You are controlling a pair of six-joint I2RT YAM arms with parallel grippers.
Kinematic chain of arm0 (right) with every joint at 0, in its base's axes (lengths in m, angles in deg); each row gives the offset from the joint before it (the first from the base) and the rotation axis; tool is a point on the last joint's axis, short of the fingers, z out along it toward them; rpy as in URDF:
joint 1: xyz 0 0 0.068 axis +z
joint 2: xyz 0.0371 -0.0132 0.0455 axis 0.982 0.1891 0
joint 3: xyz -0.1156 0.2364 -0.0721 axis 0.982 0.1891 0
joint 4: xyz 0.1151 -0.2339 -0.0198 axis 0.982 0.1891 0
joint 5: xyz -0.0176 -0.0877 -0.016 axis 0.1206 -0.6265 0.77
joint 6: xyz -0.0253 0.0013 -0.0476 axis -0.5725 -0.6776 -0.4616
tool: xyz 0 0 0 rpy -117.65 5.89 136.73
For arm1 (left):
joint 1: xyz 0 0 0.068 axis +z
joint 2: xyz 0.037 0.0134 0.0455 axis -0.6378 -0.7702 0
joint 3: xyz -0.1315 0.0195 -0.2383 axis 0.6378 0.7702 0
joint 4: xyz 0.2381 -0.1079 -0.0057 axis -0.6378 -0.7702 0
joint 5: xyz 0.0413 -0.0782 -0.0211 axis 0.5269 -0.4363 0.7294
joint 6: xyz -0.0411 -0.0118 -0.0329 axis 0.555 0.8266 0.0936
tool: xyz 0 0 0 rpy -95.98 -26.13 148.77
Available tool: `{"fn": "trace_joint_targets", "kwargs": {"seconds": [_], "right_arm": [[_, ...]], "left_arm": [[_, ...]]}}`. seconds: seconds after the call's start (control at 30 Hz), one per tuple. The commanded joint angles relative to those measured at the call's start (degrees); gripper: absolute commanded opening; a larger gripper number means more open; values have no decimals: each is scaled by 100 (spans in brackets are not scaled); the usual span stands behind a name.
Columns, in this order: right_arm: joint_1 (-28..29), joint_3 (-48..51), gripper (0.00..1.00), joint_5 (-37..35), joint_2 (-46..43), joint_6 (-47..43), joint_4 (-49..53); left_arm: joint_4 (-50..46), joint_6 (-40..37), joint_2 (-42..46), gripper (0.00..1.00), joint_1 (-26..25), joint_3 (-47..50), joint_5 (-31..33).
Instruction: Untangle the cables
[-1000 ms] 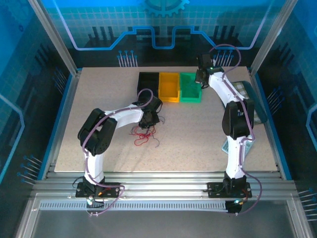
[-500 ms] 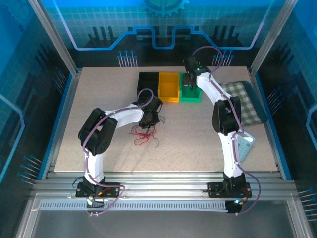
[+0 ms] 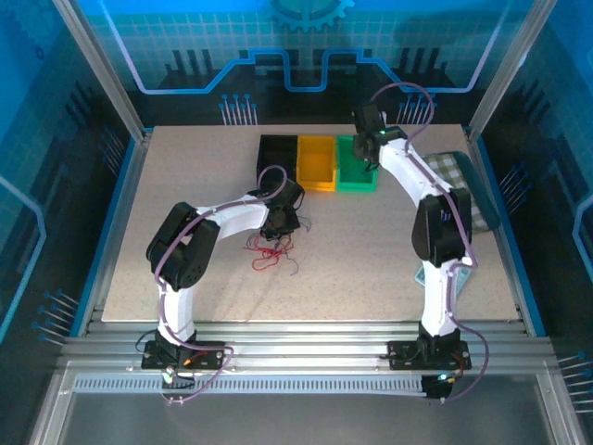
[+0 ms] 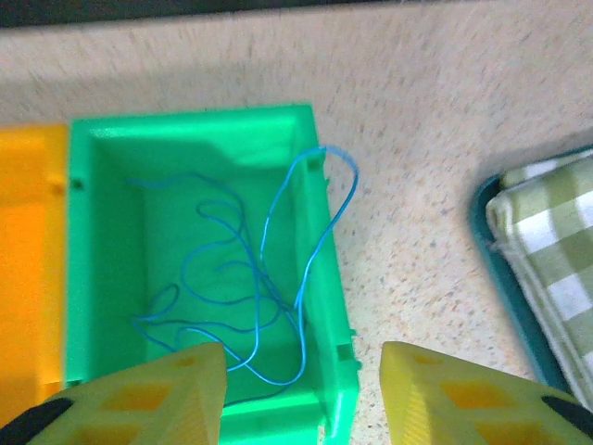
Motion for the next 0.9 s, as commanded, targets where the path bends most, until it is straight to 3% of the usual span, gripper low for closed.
{"fn": "trace_joint_targets", "kwargs": {"seconds": [0.0, 0.1, 0.27, 0.37, 0.6, 0.87], "right_arm": [[17, 401, 48, -176, -553, 221, -391], [30, 1197, 47, 76, -1116, 593, -455], [57, 3538, 47, 1821, -2328, 1374, -1737], [124, 4669, 47, 2458, -2722, 2125, -2208], [813, 5480, 46, 2208, -2887, 1976, -1825], [1122, 5728, 47, 2396, -2892, 1791, -2009]], "left_arm": [[185, -214, -142, 0, -72, -130, -316], [316, -441, -278, 0, -176, -290, -560], [828, -1266, -580, 0, -442, -772, -1562], [832, -1539, -632, 17, -536, -977, -1815], [999, -1544, -93, 55, -597, -713, -1348], [1141, -1521, 530, 58, -642, -427, -598]]}}
